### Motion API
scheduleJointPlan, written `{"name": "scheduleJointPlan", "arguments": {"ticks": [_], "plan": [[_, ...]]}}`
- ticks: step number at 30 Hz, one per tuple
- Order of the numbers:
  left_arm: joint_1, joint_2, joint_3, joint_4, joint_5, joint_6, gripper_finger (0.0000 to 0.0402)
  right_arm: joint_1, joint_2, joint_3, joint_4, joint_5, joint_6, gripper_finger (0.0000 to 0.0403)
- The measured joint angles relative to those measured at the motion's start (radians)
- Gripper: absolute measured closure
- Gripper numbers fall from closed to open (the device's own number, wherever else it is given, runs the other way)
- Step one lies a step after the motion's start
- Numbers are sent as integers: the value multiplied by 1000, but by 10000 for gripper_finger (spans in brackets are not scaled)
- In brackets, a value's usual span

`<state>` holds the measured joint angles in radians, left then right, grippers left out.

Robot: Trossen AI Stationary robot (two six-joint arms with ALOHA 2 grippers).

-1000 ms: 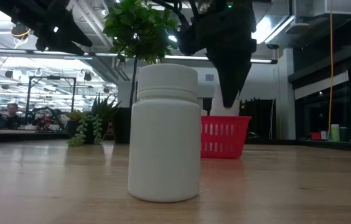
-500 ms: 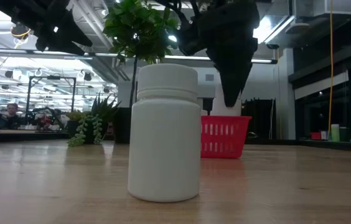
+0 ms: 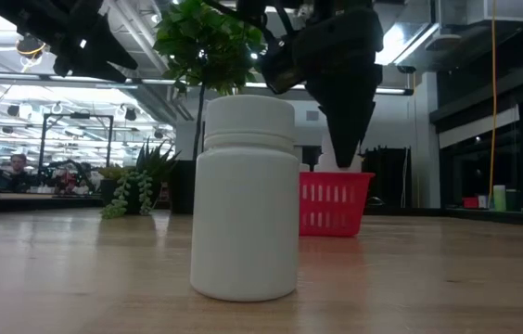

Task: Pick and place pill bottles into a basket
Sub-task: Put the white medicine bottle into the red basket

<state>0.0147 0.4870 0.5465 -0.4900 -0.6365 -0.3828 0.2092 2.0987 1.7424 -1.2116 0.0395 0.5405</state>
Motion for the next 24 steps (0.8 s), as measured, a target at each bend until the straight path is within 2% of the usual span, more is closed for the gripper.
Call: {"name": "scheduleJointPlan", "arguments": {"ticks": [10, 15, 20, 24], "plan": [[0, 0, 0, 0, 0, 0, 135, 0, 0, 0, 10, -11, 0, 158], [0, 0, 0, 0, 0, 0, 135, 0, 2, 16, -16, -15, 5, 152], [0, 0, 0, 0, 0, 0, 135, 3, 2, 106, -113, -7, 31, 154], [0, 0, 0, 2, 1, -9, 135, 23, 2, 222, -212, 96, 59, 154]]}}
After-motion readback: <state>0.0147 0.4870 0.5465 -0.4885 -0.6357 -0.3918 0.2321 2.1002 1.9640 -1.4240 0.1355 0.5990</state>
